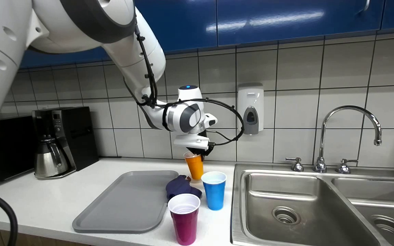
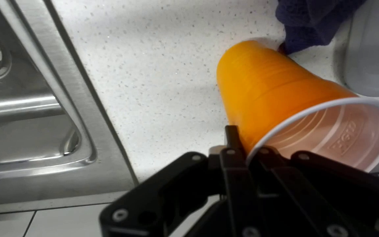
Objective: Remove the purple, blue and orange cups from the grey tray and put them on the countertop
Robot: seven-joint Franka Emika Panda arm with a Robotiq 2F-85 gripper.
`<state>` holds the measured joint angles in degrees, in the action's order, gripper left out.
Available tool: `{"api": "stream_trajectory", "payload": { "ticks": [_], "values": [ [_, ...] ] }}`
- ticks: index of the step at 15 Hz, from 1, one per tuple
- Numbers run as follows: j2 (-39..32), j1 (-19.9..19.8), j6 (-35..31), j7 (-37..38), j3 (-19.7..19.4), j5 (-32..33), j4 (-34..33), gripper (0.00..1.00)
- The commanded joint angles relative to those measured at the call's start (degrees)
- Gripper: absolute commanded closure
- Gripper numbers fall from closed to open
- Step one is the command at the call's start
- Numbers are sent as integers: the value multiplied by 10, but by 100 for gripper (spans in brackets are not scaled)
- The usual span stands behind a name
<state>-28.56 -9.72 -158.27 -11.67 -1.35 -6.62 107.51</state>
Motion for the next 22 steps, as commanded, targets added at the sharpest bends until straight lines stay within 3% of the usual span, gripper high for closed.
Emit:
{"api": "stream_trajectory", "payload": {
  "ticks": [1,8,9,10,20,22],
  "values": [
    [-9,-8,4,13,1,3,-6,99],
    [-25,-14,7,17,1,3,-10,99],
    [-25,-13,5,20,-1,5,-9,72],
    [-24,-13,4,20,-1,4,-9,71],
    [-6,-12,1,25,-5,7,7,0],
    [2,-12,0,25,-6,7,12,0]
  ]
}}
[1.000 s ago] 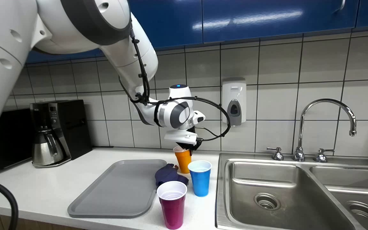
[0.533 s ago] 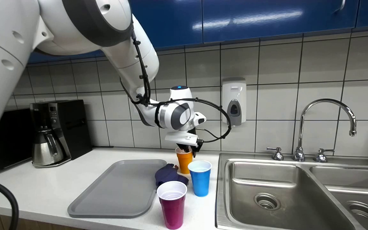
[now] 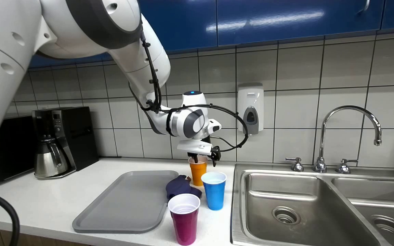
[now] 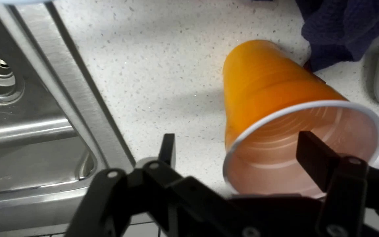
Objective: Remove the purple, blue and orange cups from the grey tray and put them on the countertop
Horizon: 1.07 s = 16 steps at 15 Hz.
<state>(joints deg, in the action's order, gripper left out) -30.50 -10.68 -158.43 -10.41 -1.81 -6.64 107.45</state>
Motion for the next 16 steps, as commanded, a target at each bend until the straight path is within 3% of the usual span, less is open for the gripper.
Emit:
{"api": "stream_trajectory", "payload": {
  "ticks": [1,9,16],
  "values": [
    [26,-3,2,12,-2,8,15,0],
    [83,4,2,15,-8,10,52,0],
    [170,23,3,20,-6,13,126,0]
  ]
}}
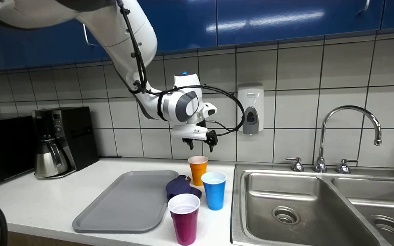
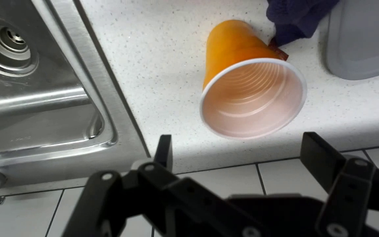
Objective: Remove the purple, blue and orange cups from the grey tray and put them on the countertop
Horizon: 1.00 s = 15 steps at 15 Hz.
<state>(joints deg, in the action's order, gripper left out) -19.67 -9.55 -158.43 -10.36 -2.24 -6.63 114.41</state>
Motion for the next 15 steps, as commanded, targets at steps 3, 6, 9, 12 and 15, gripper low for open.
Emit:
{"api": "stream_trajectory", "payload": {
  "ticks": [3,6,9,12,15],
  "values": [
    [113,26,3,22,0,12,102,0],
    [166,44,3,28,4,14,147,0],
    [222,65,2,38,7,19,193,0],
    [274,82,6,55,14,34,234,0],
    [323,92,12,82,26,58,271,0]
  ]
}}
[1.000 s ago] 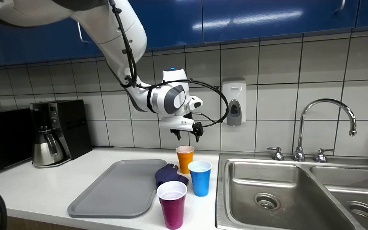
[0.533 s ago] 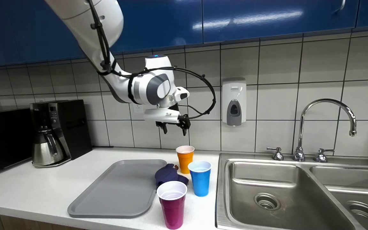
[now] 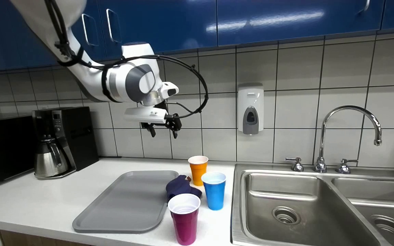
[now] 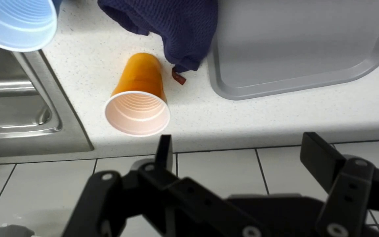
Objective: Remove the purple, blue and orange cups from the grey tray and put them on the countertop
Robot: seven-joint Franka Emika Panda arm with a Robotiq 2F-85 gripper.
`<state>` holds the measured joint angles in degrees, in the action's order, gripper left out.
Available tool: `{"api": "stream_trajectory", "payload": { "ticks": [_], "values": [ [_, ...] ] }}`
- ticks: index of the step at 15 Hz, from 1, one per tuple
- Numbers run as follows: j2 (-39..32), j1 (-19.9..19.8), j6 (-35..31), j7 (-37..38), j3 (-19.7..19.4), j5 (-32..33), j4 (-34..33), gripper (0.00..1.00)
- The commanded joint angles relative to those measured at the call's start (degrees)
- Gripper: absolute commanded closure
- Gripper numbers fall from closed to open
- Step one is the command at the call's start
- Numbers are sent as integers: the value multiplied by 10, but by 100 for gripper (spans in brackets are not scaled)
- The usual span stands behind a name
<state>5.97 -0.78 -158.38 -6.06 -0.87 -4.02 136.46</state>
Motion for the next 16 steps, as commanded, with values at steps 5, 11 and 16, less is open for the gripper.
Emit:
{"api": "stream_trajectory", "payload": {
  "ticks": [5,11,16],
  "values": [
    [143,10,29,79,43,57,103,0],
    [159,19,34,77,51,47,110,0],
    [167,20,36,77,51,47,117,0]
  ]
}}
